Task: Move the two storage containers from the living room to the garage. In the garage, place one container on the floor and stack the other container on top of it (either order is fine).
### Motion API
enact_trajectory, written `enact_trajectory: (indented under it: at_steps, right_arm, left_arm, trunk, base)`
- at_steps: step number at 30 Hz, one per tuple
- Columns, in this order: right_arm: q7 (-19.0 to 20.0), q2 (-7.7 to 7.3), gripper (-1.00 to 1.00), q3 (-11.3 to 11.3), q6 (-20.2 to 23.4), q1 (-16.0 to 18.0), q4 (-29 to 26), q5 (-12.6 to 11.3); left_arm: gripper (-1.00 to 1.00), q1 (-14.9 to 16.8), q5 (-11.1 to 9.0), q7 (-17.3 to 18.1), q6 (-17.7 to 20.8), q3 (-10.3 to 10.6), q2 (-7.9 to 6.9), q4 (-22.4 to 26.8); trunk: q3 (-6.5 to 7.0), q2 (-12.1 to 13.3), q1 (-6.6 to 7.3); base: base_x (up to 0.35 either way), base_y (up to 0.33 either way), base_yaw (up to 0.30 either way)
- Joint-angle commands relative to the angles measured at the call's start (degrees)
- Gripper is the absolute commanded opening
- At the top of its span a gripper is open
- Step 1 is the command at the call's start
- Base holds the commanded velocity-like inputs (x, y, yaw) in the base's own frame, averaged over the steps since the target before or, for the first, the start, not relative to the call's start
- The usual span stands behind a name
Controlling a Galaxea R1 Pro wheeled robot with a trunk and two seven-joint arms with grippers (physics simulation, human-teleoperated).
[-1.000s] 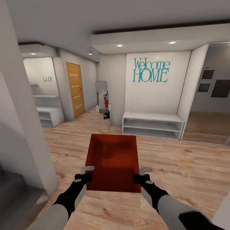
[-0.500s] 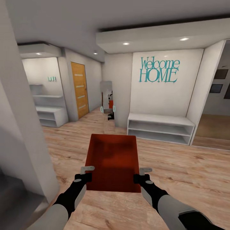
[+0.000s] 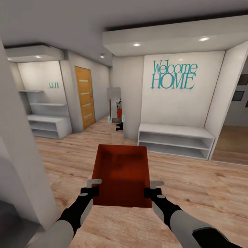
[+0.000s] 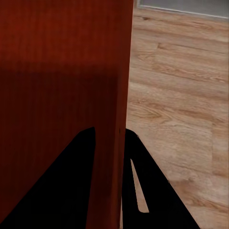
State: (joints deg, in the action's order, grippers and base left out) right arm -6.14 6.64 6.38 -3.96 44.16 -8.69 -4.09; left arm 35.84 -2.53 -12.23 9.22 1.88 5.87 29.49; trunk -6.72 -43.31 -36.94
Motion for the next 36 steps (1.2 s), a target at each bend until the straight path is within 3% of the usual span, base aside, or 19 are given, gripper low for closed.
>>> enact_trajectory:
  at_steps: [1, 36]
  right_arm:
    - [-4.50, 0.04, -1.00, -1.87, -3.07, 0.05, -0.13, 0.10]
    - [-4.58, -0.04, -1.00, -1.86, -3.09, 0.05, -0.20, 0.13]
  left_arm:
    - [-1.00, 0.02, -3.80, -2.44, 0.45, -0.74, 0.46, 0.03]
    - [-1.00, 0.02, -3.80, -2.44, 0.45, -0.74, 0.46, 0.30]
  trunk:
    - [-0.09, -0.07, -0.05]
    - [-0.09, -0.07, -0.05]
  base:
    - [0.322, 0.000, 0.000]
    - [0.322, 0.000, 0.000]
